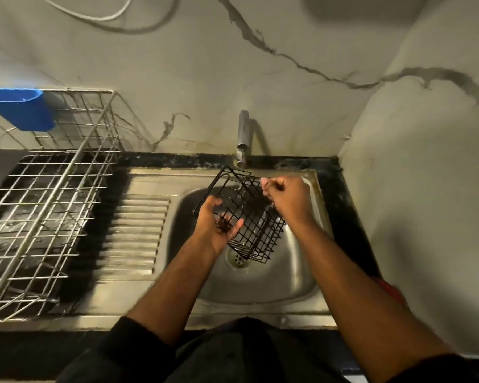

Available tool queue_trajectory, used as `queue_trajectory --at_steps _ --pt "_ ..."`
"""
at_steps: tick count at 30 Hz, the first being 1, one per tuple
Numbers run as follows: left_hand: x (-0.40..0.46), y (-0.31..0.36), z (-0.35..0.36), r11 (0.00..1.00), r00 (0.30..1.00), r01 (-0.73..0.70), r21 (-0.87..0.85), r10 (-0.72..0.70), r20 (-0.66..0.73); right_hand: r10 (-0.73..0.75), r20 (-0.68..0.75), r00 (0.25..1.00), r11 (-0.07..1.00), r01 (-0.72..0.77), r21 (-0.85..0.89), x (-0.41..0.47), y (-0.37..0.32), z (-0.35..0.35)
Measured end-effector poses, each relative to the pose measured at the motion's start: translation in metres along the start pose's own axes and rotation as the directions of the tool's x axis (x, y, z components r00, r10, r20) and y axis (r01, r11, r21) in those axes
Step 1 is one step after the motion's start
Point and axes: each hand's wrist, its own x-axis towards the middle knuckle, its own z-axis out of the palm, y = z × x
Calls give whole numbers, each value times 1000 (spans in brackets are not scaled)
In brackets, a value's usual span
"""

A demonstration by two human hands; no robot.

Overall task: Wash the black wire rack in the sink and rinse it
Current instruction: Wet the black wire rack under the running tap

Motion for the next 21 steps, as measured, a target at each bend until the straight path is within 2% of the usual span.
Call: queue_trajectory --at_steps 6,12,15,18,21 --pt "-5 -29 25 988 1000 9 155 -6 -21 116 -39 993 981 -120 -150 -32 44 -39" --pt "-19 -60 46 972 1000 -19 235 23 -13 110 -52 993 991 -113 -66 -63 65 -59" --pt "-23 -71 49 970 998 -51 239 56 -14 162 -42 986 983 -165 -78 -77 66 -68" --pt "-25 -80 50 970 996 -92 226 85 41 224 -67 972 965 -231 -125 -91 74 -80" --pt "-33 -93 54 953 982 -142 267 102 157 256 -126 958 951 -273 -144 -106 80 -91"
